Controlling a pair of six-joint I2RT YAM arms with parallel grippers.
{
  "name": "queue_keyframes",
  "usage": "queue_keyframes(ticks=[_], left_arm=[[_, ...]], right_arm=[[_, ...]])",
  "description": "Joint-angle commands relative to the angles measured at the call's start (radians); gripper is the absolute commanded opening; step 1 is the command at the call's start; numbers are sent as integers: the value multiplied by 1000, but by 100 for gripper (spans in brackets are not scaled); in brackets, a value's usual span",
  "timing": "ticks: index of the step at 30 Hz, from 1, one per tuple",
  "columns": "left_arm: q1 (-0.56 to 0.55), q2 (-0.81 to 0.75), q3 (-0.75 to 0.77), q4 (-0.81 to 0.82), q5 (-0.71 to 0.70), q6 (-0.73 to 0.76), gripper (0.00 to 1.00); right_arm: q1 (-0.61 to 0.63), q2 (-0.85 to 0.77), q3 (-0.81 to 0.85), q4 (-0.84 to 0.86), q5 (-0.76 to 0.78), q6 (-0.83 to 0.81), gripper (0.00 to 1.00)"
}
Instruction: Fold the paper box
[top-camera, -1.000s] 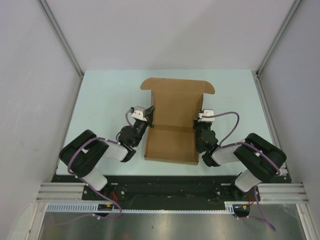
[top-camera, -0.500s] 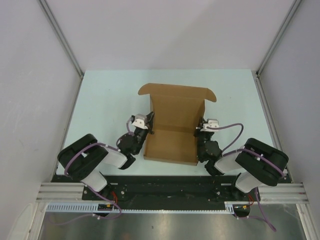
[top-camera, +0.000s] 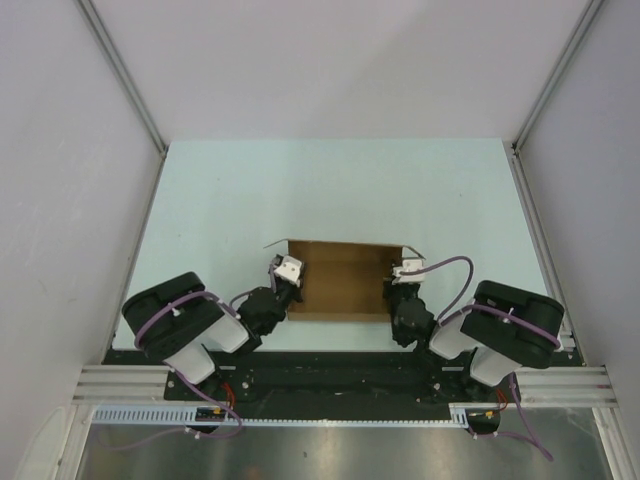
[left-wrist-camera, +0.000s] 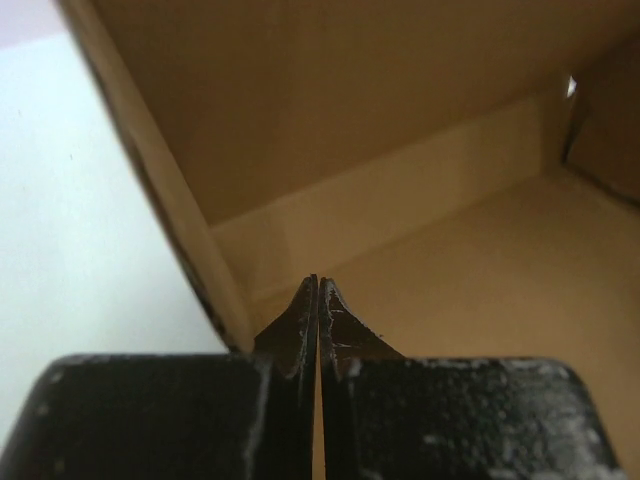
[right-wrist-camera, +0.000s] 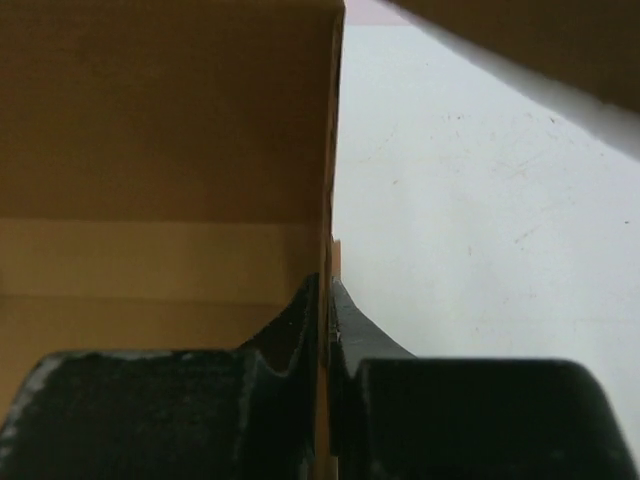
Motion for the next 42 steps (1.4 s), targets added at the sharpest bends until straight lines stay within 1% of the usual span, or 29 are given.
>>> queue_keyframes(ticks=[1,2,7,8,9,10,14,16,17,19,20,21,22,23,25,26,27,29,30,32,33,34,36,37,39,40,42], left_arm=[[-24,8,-18,327,-36,-3,0],[-27,9,-20,327,-50,-2,0],[-32,32,-30,327,-93,-14,0],[-32,34,-30,327,-101,-15,0],[-32,35,-30,327,-105,-15,1],[-32,35,-30,327,-109,-14,0],[-32,38,-26,327,-127,-9,0],[-32,42,-24,327,-136,-8,0],[-32,48,-24,327,-141,-9,0],[-32,54,-24,327,-155,-15,0],[-32,63,-24,327,-159,-17,0],[-32,66,-24,327,-164,-20,0],[-32,69,-24,327,-171,-20,0],[-32,74,-24,327,-176,-20,0],[-32,78,-23,327,-184,-20,0],[-32,83,-21,327,-184,-20,0],[-32,85,-20,327,-187,-20,0],[-32,88,-20,327,-190,-18,0],[-32,91,-18,327,-191,-20,0],[-32,95,-18,327,-193,-20,0],[-32,97,-18,327,-193,-18,0],[-32,98,-17,327,-193,-18,0],[-32,100,-15,327,-196,-18,0],[-32,98,-17,327,-198,-20,0],[-32,98,-17,326,-198,-20,0],[-32,97,-17,327,-199,-18,0],[-32,94,-15,327,-204,-15,0]], right_arm=[[41,16,-9,118,-3,-3,11],[49,8,-7,118,0,-9,17],[87,-29,-9,72,26,-20,30],[92,-39,-9,65,31,-20,38],[96,-58,-9,48,42,-22,42],[107,-71,-9,40,45,-35,50],[139,-168,3,-35,66,-58,62],[155,-258,11,-151,71,-42,66],[168,-294,23,-258,76,-5,69],[179,-392,36,-372,80,43,72],[194,-423,45,-474,86,79,73],[204,-450,49,-519,89,95,74],[214,-511,51,-559,97,103,76],[246,-538,54,-620,111,107,76],[285,-622,57,-665,132,101,78],[317,-647,63,-699,152,94,79],[340,-667,69,-713,166,74,83],[400,-717,91,-739,204,54,85],[421,-728,98,-738,212,0,85],[473,-750,117,-719,246,-49,86],[522,-754,129,-700,253,-119,86],[549,-756,134,-626,269,-158,86],[613,-744,152,-542,281,-251,85],[633,-739,160,-476,286,-334,85],[676,-714,180,-410,306,-411,85],[713,-704,192,-333,313,-499,85],[754,-675,206,-252,324,-589,84]])
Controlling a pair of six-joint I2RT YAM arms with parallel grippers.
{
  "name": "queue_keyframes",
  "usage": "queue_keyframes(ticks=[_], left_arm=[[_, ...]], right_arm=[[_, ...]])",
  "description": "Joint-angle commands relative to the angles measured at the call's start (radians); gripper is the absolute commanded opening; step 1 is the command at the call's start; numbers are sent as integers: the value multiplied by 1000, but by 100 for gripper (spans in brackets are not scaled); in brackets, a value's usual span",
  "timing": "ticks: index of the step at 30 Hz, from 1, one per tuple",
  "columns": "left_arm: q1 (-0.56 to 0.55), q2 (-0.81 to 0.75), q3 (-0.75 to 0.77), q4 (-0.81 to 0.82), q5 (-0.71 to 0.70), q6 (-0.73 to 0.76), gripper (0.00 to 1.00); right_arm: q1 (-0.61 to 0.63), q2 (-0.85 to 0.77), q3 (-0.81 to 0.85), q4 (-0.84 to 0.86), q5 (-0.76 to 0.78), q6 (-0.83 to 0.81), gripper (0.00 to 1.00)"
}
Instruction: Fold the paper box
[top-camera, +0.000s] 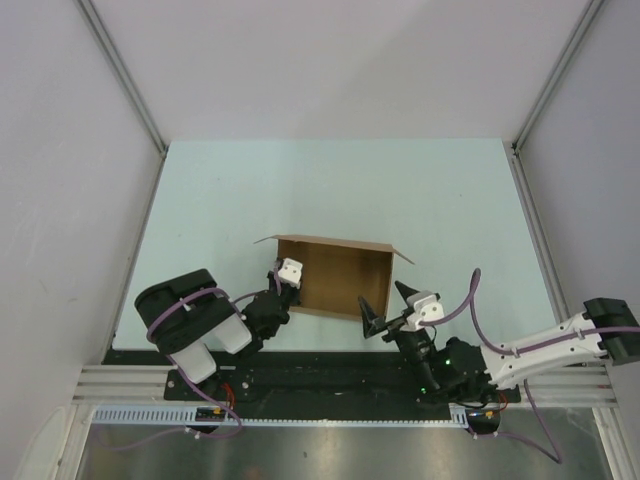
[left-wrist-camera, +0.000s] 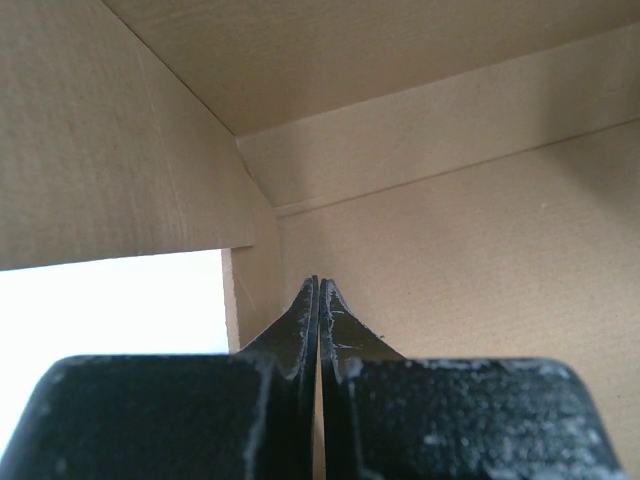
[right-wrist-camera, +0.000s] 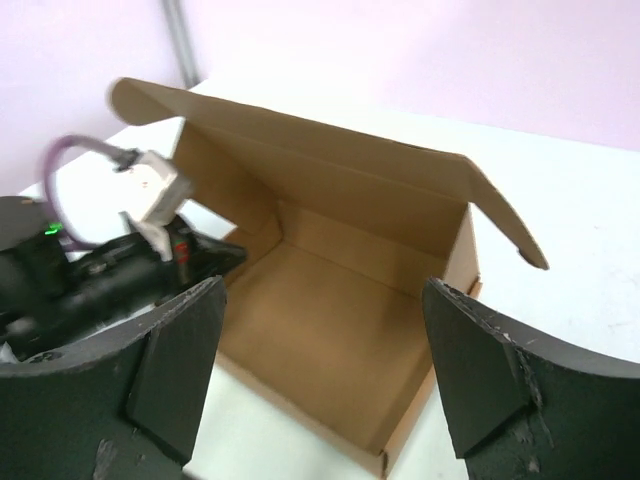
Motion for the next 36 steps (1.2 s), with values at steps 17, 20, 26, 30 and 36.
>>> queue_keyframes(ticks=[17,20,26,30,36], left_arm=[[0,27,11,336,-61,-16,2],[0,21,11,336,-54,-21,3],[-11,-2,3,336,-54,-21,6],[-28,-25,0,336,-61,-10,10],[-79,-90,-17,336,-103,31,26]], right_arm=[[31,52,404,456,-107,-670,78],[-224,-38,495,-389,-210,-138,54],[-662,10,527,-758,-665,452,8],[-783,123,544,-809,-830,533,3],[-785,218,543,-818,-866,569,0]])
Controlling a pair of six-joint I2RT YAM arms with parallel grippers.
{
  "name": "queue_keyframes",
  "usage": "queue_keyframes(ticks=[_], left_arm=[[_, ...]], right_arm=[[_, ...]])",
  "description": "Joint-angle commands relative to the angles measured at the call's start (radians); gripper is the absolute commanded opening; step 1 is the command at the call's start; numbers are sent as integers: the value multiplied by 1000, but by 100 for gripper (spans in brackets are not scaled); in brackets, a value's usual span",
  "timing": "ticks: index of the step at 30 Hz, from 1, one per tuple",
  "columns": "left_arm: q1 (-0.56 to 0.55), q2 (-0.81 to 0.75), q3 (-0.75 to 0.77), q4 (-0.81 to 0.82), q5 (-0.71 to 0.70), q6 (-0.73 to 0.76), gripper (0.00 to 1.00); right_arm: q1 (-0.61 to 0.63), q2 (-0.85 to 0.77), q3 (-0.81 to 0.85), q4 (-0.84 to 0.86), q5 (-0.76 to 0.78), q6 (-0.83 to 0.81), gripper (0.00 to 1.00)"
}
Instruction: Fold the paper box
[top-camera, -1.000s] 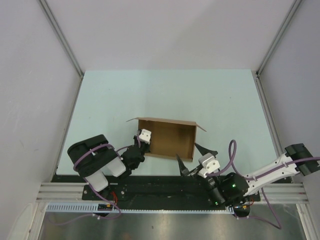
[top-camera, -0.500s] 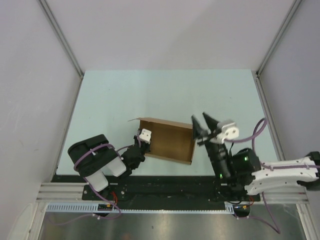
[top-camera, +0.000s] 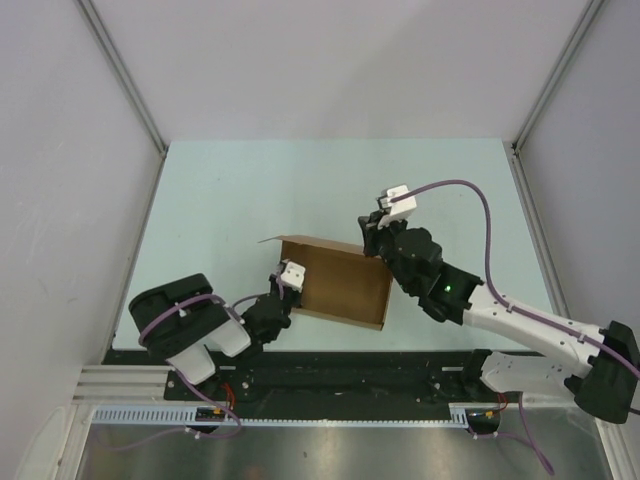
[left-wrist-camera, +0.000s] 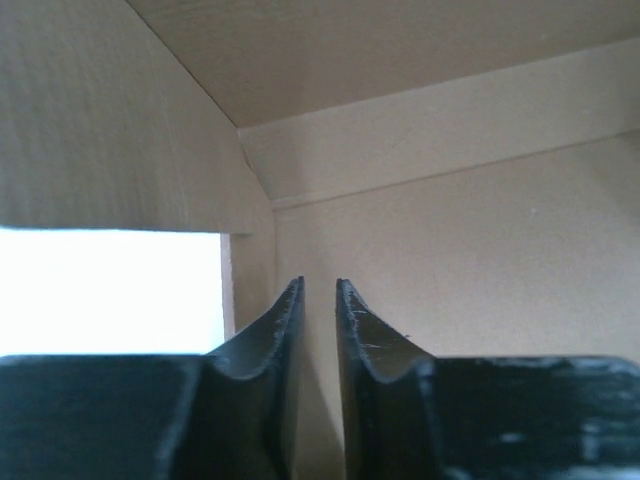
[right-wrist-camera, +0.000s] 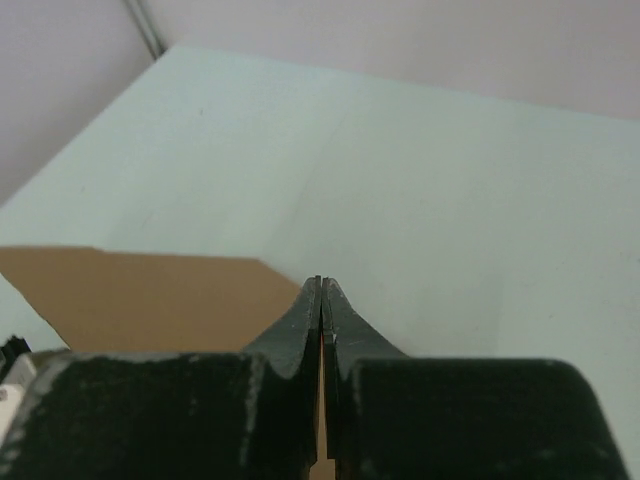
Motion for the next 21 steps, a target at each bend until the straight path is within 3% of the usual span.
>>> queue_keyframes(ticks=[1,11,14,21], left_arm=[[-44,-76,-18,377,-78,32,30],[-180,-289,-49,360,-183,210,42],[-251,-413,-57,261,-227,238,43],[-470,-803,-101,-147,-409,164,44]], right_arm=[[-6,21,18,-41,-88,91,0],[-29,63,-2,-33,-110,106,0],[-35,70,-9,-33,-117,106,0],[-40,84,-58,-22,-137,121,0]])
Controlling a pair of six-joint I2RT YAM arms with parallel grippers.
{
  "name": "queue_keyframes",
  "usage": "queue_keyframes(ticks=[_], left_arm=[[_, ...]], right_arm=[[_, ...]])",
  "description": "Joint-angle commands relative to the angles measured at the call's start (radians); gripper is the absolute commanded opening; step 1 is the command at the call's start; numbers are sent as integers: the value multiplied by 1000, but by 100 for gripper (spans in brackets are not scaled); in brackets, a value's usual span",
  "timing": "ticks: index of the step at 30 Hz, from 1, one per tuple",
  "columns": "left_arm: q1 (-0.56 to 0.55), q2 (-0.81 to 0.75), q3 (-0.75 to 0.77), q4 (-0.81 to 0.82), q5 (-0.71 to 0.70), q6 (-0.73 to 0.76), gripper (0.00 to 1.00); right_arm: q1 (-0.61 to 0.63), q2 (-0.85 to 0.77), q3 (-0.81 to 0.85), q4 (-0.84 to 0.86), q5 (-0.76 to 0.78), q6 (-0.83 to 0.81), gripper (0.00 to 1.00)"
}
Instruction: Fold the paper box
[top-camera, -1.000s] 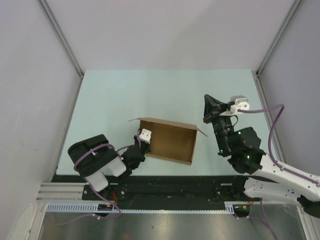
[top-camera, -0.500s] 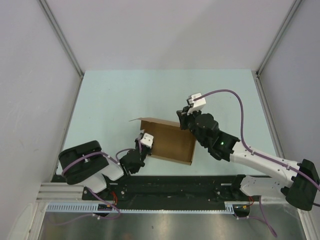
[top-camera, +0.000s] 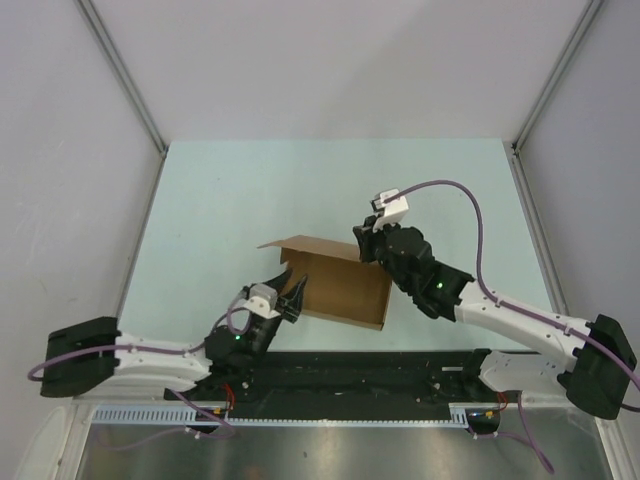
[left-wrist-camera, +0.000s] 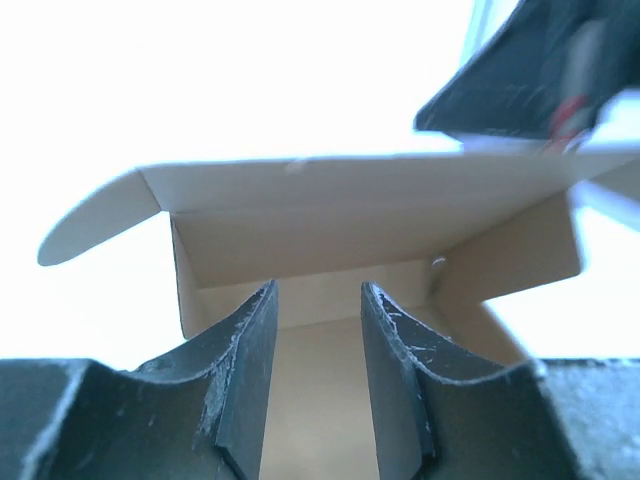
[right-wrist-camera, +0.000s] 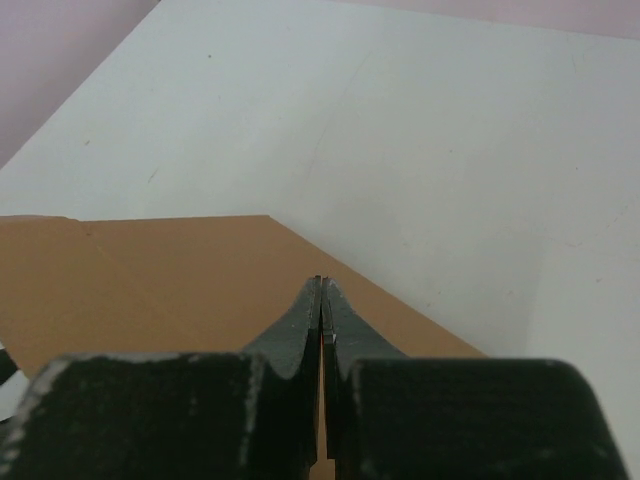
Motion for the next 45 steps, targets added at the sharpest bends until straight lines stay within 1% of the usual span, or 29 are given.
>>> queue_keyframes(ticks=[1,2,3,4,5,6,7,8,11,13,15,16,18,19,21,22,24,25,30,33,35,37,39,40,41,42,43,44,45], left_arm=[[-158,-222,-34,-137,-186,-18,43],[-179,-265,-28,-236,-239,-39,43],[-196,-340,-10,-292,-258,-55,43],[-213,-375,8,-366,-270,-78,43],[-213,-408,31,-546,-299,-163,43],[-213,-464,85,-647,-307,-208,43],[-213,-484,107,-730,-316,-303,43],[-213,-498,119,-788,-332,-308,43],[-211,-495,131,-749,-341,-265,44],[-204,-445,139,-710,-379,-232,45],[-178,-393,154,-697,-376,-244,45],[-132,-383,160,-718,-361,-321,45],[-57,-383,185,-859,-300,-447,46],[26,-388,187,-913,-228,-539,46],[101,-397,165,-895,-168,-566,45],[161,-396,164,-890,-121,-584,45],[232,-361,165,-866,-56,-590,43],[249,-341,171,-858,10,-600,42],[261,-184,184,-843,85,-664,41],[261,-112,159,-771,139,-693,40],[261,-58,162,-772,129,-718,40],[261,-25,156,-754,124,-724,40],[264,18,157,-760,116,-738,39],[266,32,160,-775,118,-751,39],[267,60,164,-786,118,-759,38],[270,74,176,-801,118,-768,38],[272,91,182,-827,116,-785,38],[272,115,187,-834,116,-791,38],[274,127,187,-841,115,-800,37]], right_arm=[[-4,15,-34,23,-28,23,0],[-1,20,-49,27,-33,26,0],[2,24,-76,39,-34,32,0],[7,29,-95,46,-39,40,0],[9,41,-109,50,-37,46,0],[12,46,-126,58,-39,49,0],[18,49,-162,72,-39,64,0],[19,52,-176,78,-39,71,0],[38,70,-227,102,-40,95,0],[65,99,-241,119,-34,104,0],[85,124,-259,133,-21,114,0],[96,150,-262,136,-10,117,0],[120,171,-281,151,1,127,0],[125,185,-288,155,9,132,0],[133,193,-308,164,12,146,0],[136,198,-313,164,15,150,0],[136,204,-333,173,16,158,0],[136,204,-336,173,18,164,0],[139,152,-345,167,41,166,0],[137,95,-345,156,42,155,0],[137,67,-342,142,50,152,0],[133,5,-336,109,67,154,0],[130,-60,-321,58,117,163,0],[127,-130,-316,38,136,173,2],[107,-164,-313,18,151,183,7],[93,-196,-308,-24,154,216,21],[75,-256,-308,-48,147,232,30],[37,-276,-308,-92,131,247,43],[21,-289,-308,-109,98,271,48]])
